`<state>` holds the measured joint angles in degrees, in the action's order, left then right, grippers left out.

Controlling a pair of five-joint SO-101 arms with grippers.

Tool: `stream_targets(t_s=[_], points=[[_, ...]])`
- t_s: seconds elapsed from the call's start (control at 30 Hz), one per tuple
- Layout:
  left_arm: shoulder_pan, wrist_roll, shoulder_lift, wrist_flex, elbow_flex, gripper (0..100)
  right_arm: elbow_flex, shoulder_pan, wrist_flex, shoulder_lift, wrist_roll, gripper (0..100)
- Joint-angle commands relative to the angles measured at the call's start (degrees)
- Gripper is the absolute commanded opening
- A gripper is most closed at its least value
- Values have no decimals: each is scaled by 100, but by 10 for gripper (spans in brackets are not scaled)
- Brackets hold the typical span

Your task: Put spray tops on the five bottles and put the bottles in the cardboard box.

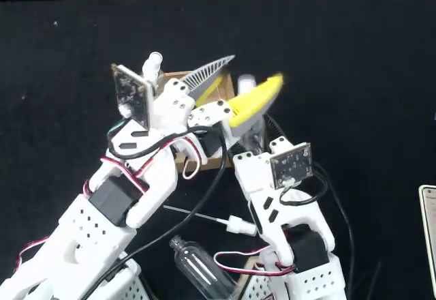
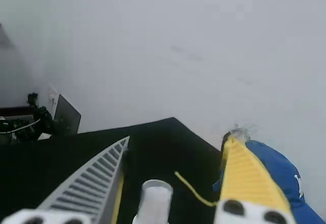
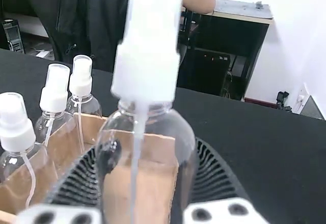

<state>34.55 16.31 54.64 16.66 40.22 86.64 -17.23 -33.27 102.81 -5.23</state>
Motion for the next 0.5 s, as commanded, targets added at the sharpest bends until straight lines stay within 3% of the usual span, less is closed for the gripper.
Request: stream_targets(t_s=[0.0, 0.23, 0.33, 0.47], points=[[-31, -62, 35, 545, -716, 275, -48, -44, 141, 198, -62, 11], [-479, -501, 44, 1811, -1930, 274, -66, -44, 149, 154, 105, 11], [-1033, -501, 44, 2505, -2651, 274, -242, 44, 202, 145, 615, 11], [-1903, -492, 44, 2919, -3248, 274, -435, 123, 624, 110, 659, 11]])
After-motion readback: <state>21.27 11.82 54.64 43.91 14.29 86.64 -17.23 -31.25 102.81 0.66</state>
